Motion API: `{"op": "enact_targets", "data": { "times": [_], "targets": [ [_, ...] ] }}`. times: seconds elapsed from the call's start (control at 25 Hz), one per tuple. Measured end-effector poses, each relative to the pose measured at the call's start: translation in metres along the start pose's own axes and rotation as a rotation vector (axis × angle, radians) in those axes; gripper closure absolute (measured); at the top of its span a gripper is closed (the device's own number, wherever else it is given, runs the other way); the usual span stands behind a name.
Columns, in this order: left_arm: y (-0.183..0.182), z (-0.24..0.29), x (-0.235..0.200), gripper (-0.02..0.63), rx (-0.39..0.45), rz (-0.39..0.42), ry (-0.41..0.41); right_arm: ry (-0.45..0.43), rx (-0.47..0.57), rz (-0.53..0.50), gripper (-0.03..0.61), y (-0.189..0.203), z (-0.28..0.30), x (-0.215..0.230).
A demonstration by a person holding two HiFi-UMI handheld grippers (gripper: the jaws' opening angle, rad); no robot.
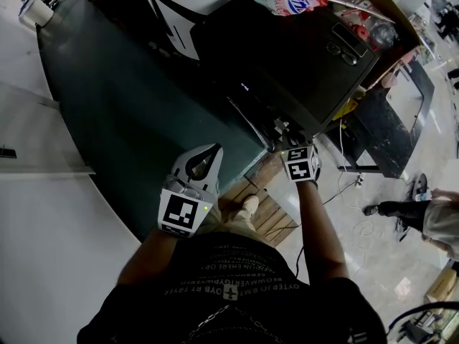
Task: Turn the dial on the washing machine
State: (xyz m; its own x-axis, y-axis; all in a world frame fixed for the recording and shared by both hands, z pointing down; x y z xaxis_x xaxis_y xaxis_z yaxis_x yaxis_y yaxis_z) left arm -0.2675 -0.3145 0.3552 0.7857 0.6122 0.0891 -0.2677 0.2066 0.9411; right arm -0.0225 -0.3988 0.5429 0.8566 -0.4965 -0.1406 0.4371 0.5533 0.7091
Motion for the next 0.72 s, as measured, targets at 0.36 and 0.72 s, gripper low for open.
{"op": "enact_targets", "data": {
  "times": [0.36, 0.72],
  "targets": [
    [-0.001, -0.006, 0.000, 0.609, 0.001, 0.004, -0.016, -0.010, 0.071, -0.049, 0.523, -0.026, -0.006, -0.003],
    [-0.001, -0.011, -0.003, 0.609, 0.011, -0.003, -0.023, -0.006, 0.035, -0.050, 0.522, -0.019, 0.004, -0.004]
  ]
}}
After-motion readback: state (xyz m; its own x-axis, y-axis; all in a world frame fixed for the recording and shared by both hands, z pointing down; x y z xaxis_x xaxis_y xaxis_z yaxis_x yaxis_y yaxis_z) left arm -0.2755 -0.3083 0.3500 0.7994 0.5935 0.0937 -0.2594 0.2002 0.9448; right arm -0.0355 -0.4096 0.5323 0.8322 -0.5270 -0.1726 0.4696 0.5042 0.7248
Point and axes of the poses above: the fingertips, and each gripper's own axes: z forward along the fingers, x to its right, y out of its underside, the point moved 7 cm from there along -z, backward along the fingers, and after that the axes turned 2 degrees about -y, right-handed, at the moved point
